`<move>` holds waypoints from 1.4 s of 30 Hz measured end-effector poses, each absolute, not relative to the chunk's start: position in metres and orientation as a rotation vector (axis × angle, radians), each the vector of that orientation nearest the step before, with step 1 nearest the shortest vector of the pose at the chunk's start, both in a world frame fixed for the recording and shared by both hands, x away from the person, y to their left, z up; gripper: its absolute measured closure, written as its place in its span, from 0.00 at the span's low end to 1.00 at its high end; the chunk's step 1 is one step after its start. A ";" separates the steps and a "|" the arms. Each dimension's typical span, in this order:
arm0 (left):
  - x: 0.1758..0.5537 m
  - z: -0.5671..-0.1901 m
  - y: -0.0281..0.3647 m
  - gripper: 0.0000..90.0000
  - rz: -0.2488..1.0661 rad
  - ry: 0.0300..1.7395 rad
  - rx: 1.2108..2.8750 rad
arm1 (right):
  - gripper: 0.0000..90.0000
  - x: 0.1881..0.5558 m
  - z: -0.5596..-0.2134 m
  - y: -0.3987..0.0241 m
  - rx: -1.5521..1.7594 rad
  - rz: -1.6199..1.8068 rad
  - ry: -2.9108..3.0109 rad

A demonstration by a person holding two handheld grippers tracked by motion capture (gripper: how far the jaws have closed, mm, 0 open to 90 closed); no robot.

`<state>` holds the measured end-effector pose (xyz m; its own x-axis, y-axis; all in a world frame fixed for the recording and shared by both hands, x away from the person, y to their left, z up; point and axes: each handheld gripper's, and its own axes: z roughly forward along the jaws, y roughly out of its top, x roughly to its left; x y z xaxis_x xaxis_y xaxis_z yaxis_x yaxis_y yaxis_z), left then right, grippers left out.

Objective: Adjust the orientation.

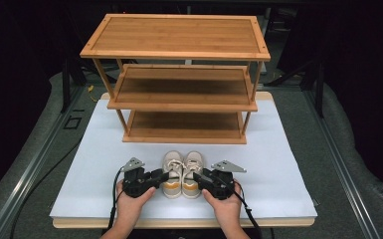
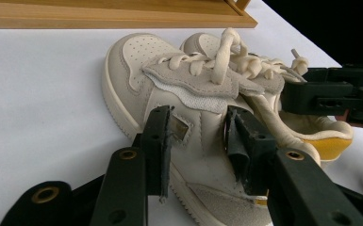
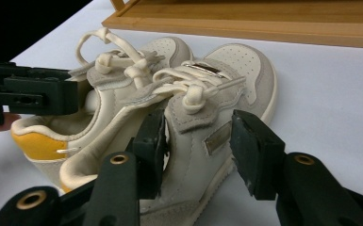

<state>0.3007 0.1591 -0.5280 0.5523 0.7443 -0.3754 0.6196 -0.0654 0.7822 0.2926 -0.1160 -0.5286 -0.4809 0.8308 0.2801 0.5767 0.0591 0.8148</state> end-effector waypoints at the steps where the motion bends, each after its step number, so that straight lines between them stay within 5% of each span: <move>1: 0.300 -0.528 0.159 0.66 0.158 1.131 1.754 | 0.57 0.291 -0.527 -0.117 1.426 1.382 2.077; 18: 0.292 -0.529 0.157 0.62 0.189 1.168 1.706 | 0.48 0.277 -0.523 -0.111 1.458 1.452 1.929; 42: 0.290 -0.545 0.147 0.58 0.275 1.209 1.588 | 0.58 0.277 -0.538 -0.106 1.547 1.451 1.838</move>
